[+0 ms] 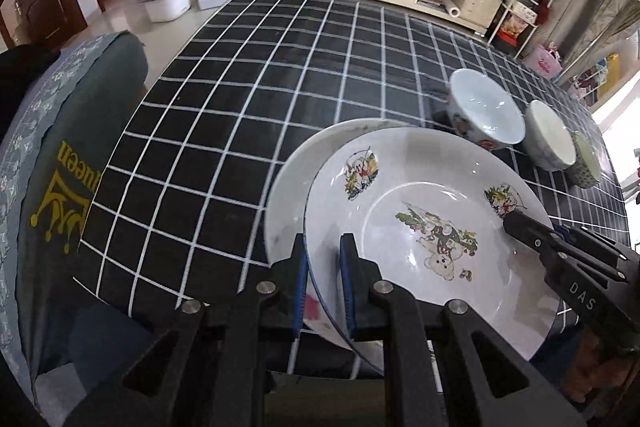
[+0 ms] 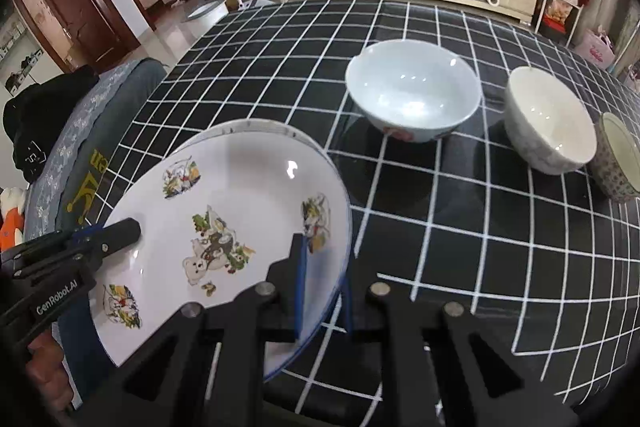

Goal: Organize plates and bowls
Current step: 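Carry the cartoon-print plate onto the plate stack and open the left tool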

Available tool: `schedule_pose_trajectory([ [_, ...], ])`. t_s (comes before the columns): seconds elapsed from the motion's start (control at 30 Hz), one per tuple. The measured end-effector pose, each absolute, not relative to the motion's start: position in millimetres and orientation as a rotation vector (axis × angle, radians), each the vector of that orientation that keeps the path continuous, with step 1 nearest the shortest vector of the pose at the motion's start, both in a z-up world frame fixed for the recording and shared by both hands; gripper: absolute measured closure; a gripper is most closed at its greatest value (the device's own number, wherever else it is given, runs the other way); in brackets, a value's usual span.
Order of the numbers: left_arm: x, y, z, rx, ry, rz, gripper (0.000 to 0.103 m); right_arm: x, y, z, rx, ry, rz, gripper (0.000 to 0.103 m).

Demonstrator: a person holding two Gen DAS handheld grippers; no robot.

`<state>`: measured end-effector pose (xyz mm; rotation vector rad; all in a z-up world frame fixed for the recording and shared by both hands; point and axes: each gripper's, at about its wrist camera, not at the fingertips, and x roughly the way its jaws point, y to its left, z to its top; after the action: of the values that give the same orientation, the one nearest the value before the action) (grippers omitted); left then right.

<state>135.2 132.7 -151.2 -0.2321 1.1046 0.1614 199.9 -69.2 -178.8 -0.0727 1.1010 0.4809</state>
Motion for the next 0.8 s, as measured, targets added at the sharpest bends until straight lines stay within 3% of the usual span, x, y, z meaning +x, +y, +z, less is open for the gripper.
schedule_pose_trajectory([
  [0.43, 140.8, 147.1, -174.4, -0.273, 1.137, 0.160, 0.089, 201.7, -60.2, -184.5, -0.148, 1.076, 0.441, 0.084],
  [0.57, 145.0, 143.3, -179.9, -0.254, 1.145, 0.152, 0.087, 203.2, -57.7, -196.4, -0.165, 1.107, 0.406, 0.078],
  [0.8, 144.0, 135.7, -181.6, -0.186, 1.132, 0.159, 0.088, 203.6, -56.7, -198.0, -0.168, 1.109, 0.409, 0.078],
])
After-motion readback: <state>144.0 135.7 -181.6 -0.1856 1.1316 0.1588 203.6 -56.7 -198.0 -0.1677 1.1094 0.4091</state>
